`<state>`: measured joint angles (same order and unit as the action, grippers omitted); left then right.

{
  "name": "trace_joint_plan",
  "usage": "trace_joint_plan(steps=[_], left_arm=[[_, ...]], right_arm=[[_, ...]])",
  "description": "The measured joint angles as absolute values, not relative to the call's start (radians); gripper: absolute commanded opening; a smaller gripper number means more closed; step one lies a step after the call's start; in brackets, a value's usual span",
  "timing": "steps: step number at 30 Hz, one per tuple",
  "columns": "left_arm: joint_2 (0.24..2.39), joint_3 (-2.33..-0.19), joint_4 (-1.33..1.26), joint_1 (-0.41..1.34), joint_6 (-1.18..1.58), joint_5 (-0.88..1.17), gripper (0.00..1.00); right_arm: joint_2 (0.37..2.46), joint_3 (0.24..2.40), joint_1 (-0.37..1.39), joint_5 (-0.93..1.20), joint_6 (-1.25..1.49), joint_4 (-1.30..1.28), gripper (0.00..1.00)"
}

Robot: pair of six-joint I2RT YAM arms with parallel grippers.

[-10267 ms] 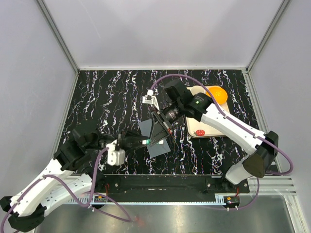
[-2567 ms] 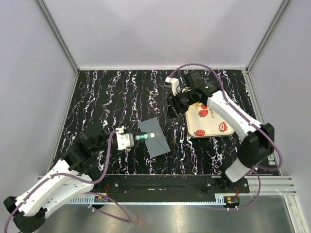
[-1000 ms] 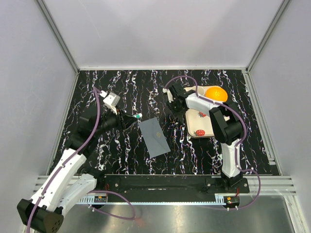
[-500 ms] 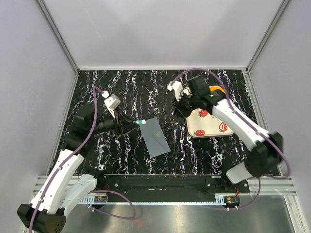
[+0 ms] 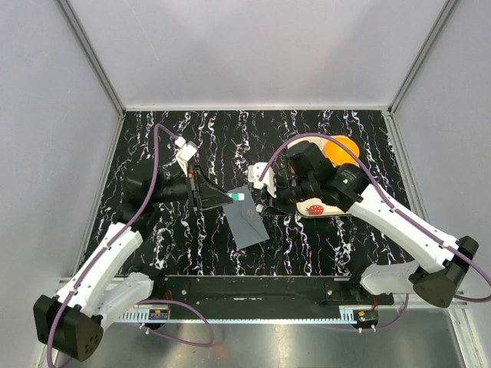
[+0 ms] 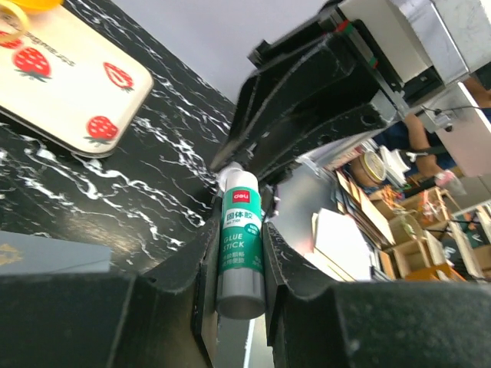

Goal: Place the letter into the envelope and seal it

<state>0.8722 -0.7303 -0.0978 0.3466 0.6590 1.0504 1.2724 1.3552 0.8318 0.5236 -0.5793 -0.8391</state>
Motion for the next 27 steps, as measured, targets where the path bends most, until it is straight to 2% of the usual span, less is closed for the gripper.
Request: trace_joint_plan(steps=[7,27], left_arm=[[0.883,-0.709,-0.107,0.434,0.691,1.056,0.0],[0.919,-0.698,-0.108,0.474,0.699,1.053,0.0]], right_arm=[[1.272,1.355,0.852,0.453,-0.583,-0.835,0.0],[1.272,1.355,0.929,0.407,-0.583,-0.805,0.0]])
